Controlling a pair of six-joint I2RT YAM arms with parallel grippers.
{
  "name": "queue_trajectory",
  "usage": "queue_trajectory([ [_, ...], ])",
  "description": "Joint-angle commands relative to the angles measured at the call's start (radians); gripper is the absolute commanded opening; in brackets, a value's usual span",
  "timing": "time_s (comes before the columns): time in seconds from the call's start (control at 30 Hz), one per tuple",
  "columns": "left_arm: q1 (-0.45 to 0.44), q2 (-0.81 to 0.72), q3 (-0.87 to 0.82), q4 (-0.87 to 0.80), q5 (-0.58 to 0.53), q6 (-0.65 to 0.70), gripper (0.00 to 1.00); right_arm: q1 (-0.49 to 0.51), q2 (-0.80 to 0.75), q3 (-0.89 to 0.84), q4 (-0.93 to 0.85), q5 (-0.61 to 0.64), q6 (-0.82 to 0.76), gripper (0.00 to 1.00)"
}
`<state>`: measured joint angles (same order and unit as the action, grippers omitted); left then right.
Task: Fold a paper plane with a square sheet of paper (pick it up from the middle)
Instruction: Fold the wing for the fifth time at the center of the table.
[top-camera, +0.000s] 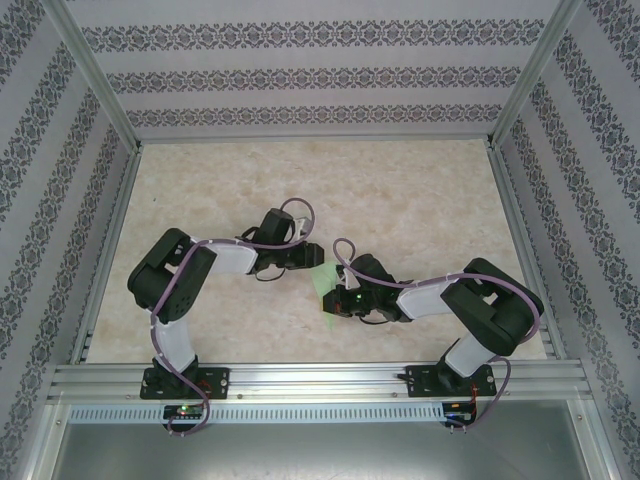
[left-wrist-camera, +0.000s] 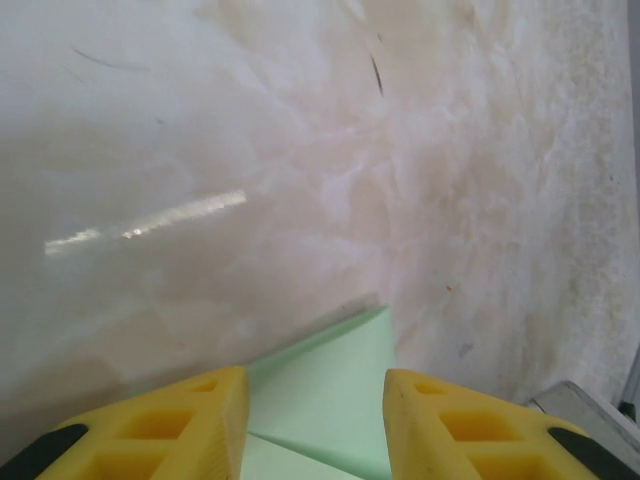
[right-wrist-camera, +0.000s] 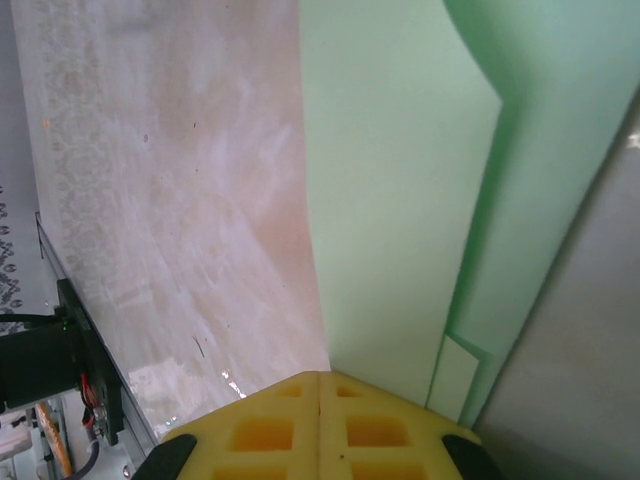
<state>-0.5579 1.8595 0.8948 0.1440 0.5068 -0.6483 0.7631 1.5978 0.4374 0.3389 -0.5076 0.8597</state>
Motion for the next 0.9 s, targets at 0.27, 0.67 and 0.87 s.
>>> queue_trajectory([
  [0.27,0.061,-0.104,0.030,-0.086,-0.060,0.050,0.45,-0.029,0.039,0.024,-0.253,0.021,-0.097,0.03],
  [0.67,0.029,-0.327,-0.101,-0.141,-0.055,0.001,0.45,-0.050,0.063,0.081,-0.297,0.007,-0.135,0.03],
  [0.87,-0.018,-0.402,-0.120,-0.157,-0.081,-0.012,0.46,-0.050,0.057,0.068,-0.323,0.015,-0.129,0.03],
])
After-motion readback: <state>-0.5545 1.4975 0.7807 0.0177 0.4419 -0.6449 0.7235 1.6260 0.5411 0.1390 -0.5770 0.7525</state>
